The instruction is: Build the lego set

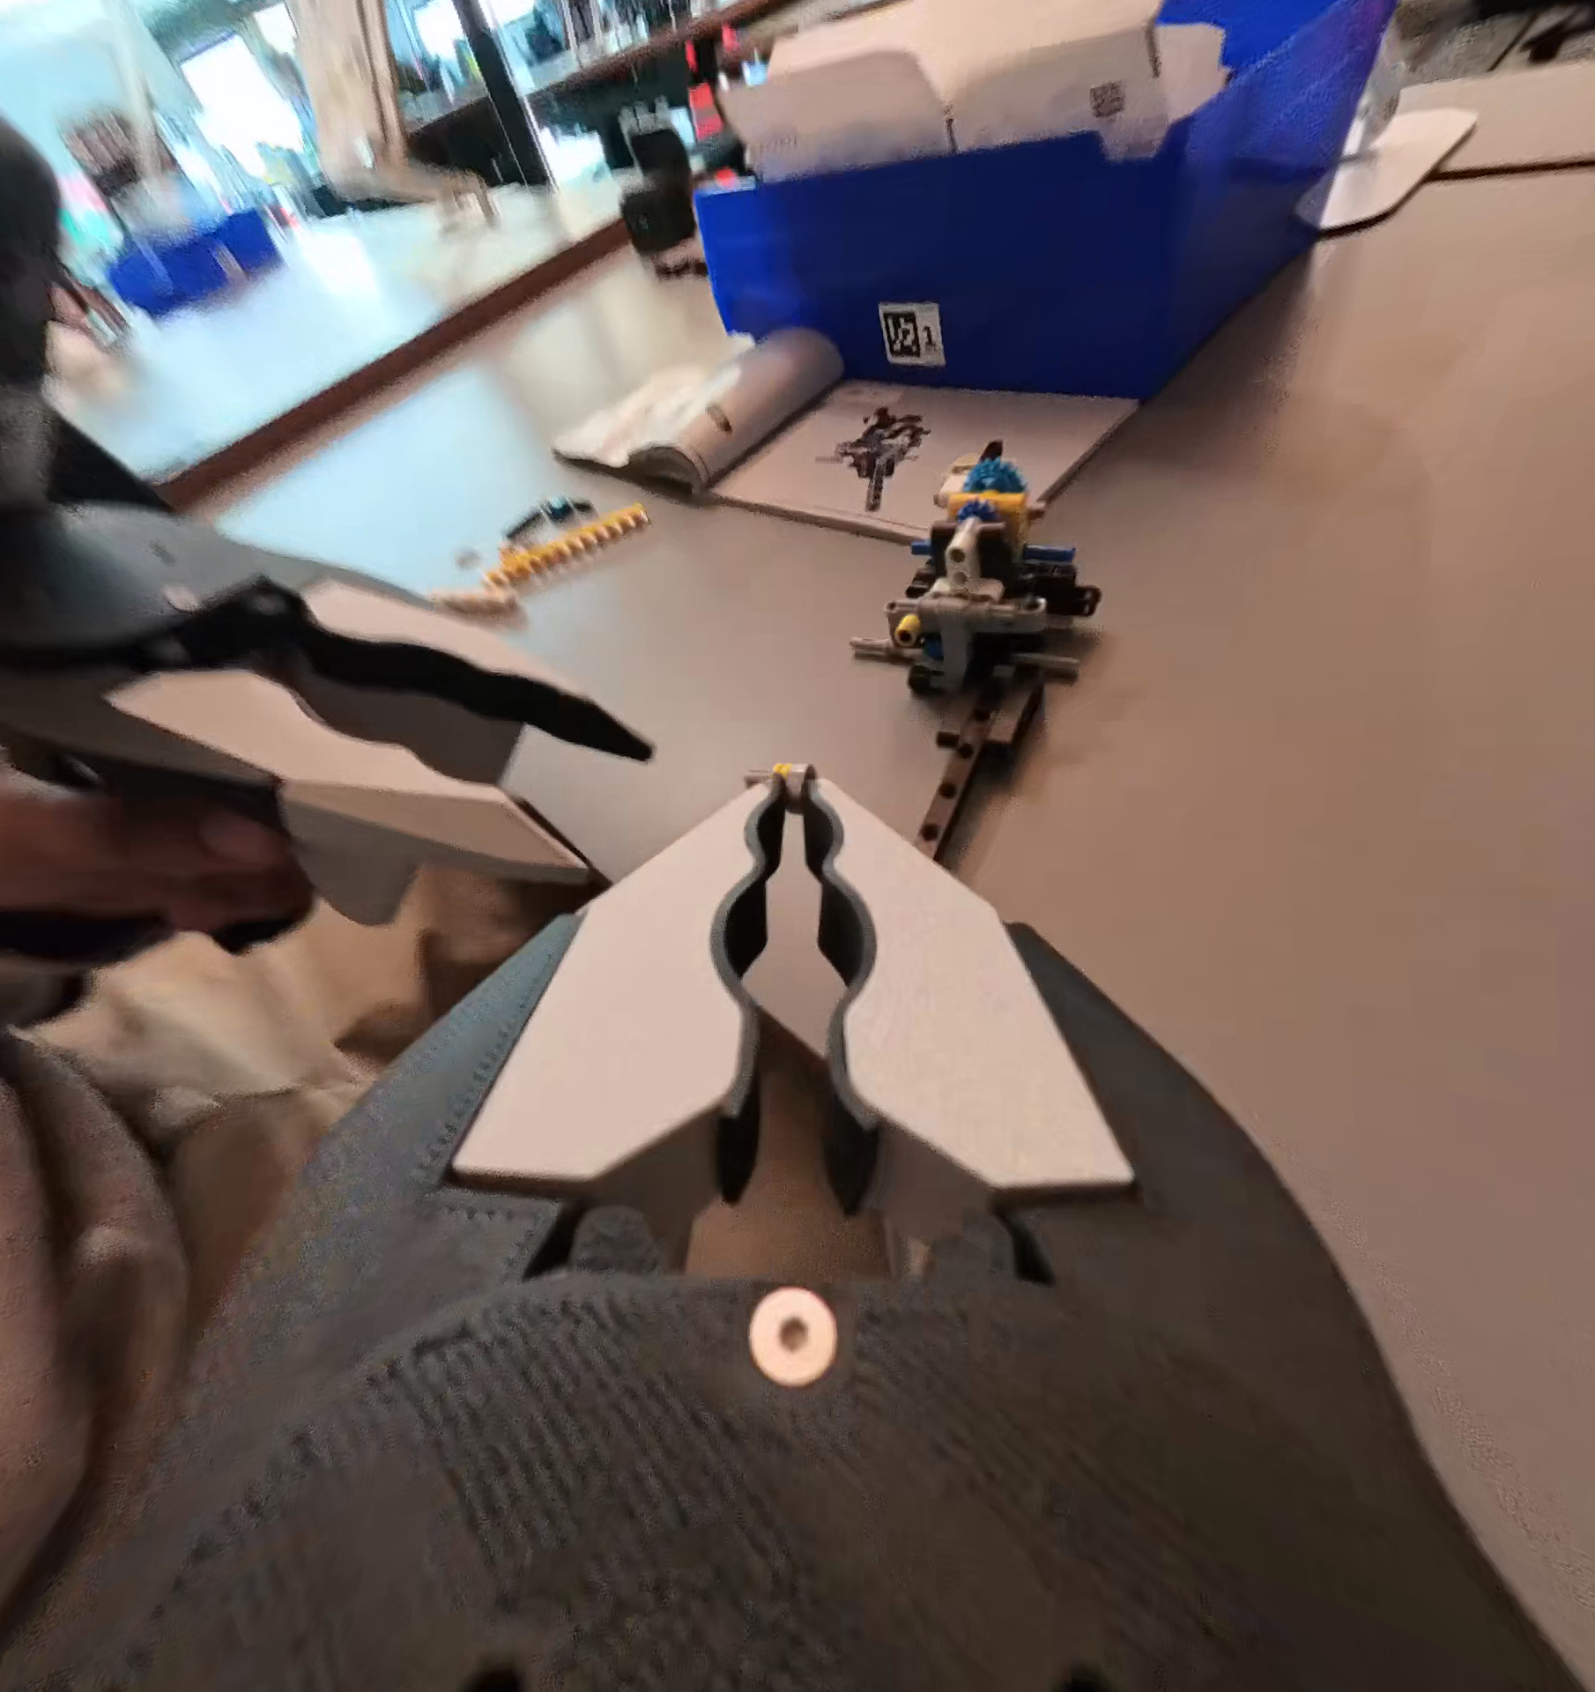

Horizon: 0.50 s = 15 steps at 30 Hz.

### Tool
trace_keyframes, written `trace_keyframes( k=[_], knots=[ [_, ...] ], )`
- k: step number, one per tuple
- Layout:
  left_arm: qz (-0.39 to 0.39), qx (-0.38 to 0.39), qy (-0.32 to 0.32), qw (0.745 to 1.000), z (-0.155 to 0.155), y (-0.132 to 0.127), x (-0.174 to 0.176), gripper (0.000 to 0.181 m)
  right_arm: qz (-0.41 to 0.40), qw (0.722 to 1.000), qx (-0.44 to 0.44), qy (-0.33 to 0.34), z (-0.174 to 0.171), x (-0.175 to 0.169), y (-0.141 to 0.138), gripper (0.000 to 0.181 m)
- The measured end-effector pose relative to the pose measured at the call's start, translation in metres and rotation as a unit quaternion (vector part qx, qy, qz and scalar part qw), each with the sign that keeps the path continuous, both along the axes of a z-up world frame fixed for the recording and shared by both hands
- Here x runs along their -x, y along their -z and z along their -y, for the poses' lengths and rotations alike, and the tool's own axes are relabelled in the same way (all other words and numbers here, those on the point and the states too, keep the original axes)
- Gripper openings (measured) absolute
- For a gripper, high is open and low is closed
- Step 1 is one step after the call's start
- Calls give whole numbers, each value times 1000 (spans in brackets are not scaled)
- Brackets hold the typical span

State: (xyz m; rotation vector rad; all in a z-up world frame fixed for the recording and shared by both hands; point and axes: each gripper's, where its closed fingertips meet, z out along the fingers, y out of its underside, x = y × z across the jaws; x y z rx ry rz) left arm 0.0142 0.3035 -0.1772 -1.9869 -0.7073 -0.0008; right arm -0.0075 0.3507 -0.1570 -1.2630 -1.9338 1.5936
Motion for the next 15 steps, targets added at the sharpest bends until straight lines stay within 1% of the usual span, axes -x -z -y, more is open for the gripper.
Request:
trace_keyframes(
  k=[1,2,5,7,9,12,15],
  knots=[
    [-1,-9,8,1000,-6,-1,-6,44,9,999,31,5,-7,-6,-3,2],
    [-3,-16,17,1000,-12,0,-13,42,14,999,44,14,-17,-14,-4,2],
    [9,-36,55,998,-31,7,-41,34,14,998,36,58,-46,-37,0,2],
    [37,-68,98,992,-49,9,-68,25,16,996,39,76,-58,-53,2,2],
    [60,-93,122,986,-66,10,-87,18,23,995,53,79,-64,-64,4,2],
    [61,-102,111,987,-80,11,-92,17,26,995,75,57,-66,-74,4,1],
    [33,-103,77,991,-79,6,-76,19,30,995,96,26,-64,-73,5,2]
  ],
)
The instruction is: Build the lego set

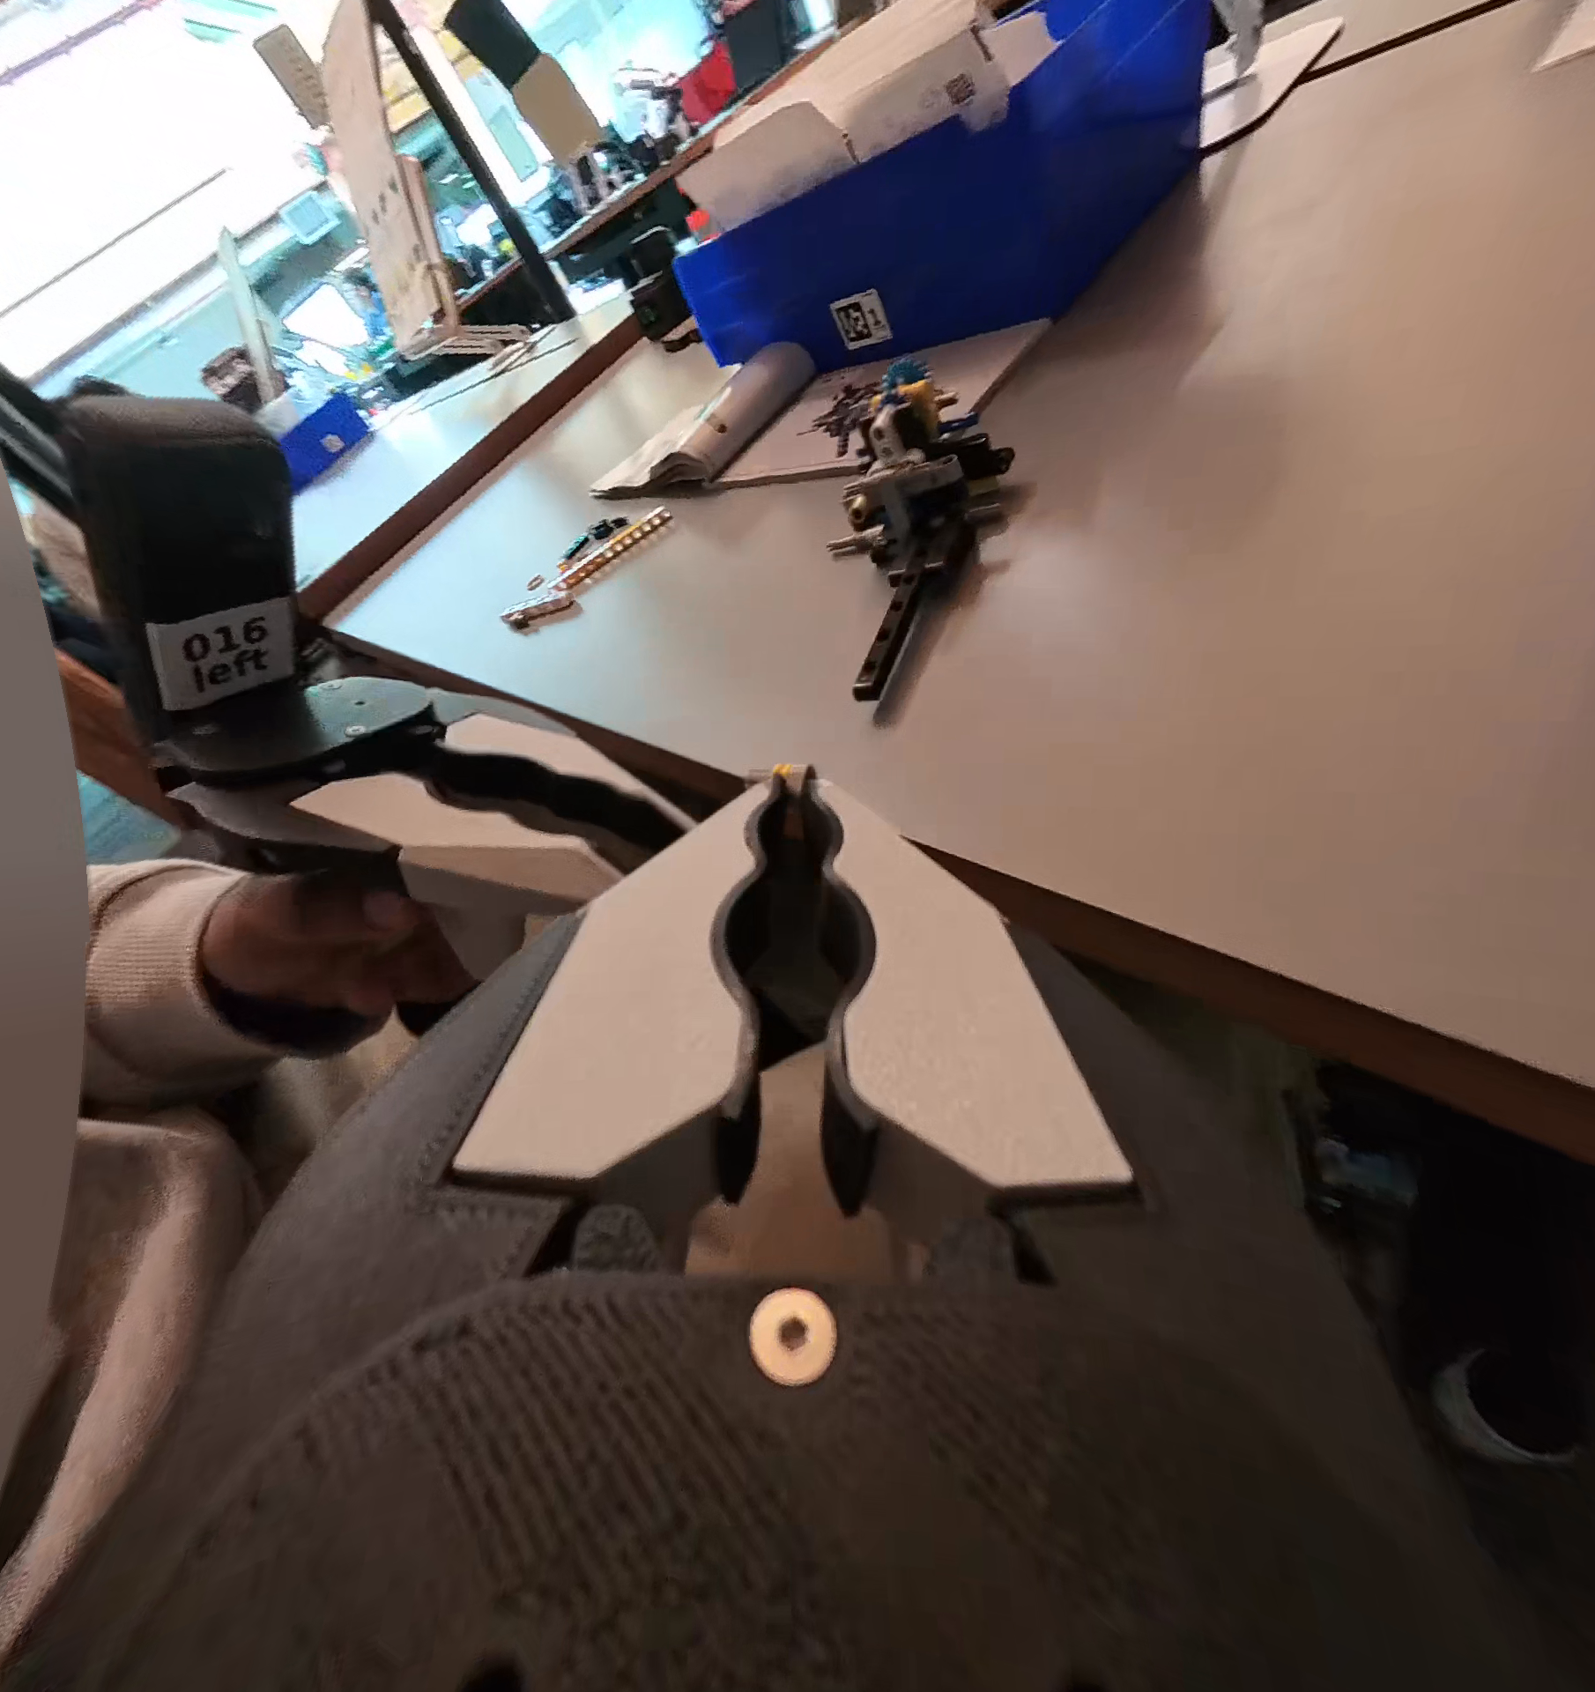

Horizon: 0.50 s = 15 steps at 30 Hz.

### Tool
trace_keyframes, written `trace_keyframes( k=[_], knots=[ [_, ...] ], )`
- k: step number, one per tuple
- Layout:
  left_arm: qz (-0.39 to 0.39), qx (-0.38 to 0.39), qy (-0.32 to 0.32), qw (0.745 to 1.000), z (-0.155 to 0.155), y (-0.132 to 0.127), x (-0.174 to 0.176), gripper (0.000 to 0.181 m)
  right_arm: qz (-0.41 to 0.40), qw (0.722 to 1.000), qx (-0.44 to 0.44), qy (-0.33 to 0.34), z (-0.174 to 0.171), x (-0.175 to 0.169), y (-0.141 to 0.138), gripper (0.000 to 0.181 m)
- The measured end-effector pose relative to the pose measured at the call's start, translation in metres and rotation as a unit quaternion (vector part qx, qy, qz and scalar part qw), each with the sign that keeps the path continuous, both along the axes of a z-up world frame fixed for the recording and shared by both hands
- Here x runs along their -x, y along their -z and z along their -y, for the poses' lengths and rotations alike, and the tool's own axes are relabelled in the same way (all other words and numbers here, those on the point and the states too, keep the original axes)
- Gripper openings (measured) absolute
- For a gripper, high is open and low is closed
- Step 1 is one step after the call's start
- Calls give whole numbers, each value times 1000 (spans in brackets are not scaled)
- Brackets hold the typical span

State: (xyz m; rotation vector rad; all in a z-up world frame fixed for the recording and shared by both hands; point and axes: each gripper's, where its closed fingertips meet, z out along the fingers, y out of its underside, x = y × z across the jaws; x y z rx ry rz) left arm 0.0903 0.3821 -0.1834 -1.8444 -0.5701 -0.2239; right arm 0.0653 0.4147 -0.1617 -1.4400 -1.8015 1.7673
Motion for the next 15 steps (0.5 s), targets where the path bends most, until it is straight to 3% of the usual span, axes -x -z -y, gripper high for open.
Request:
trace_keyframes(
  k=[4,8,15],
  knots=[
    [-42,3,-53,998,13,-7,32,18,6,999,29,-36,7,10,4,1],
    [-34,-9,-87,996,30,-11,58,19,4,999,27,-34,5,26,8,2],
    [-31,28,-143,989,57,5,107,15,28,998,28,-40,9,54,19,2]
  ],
)
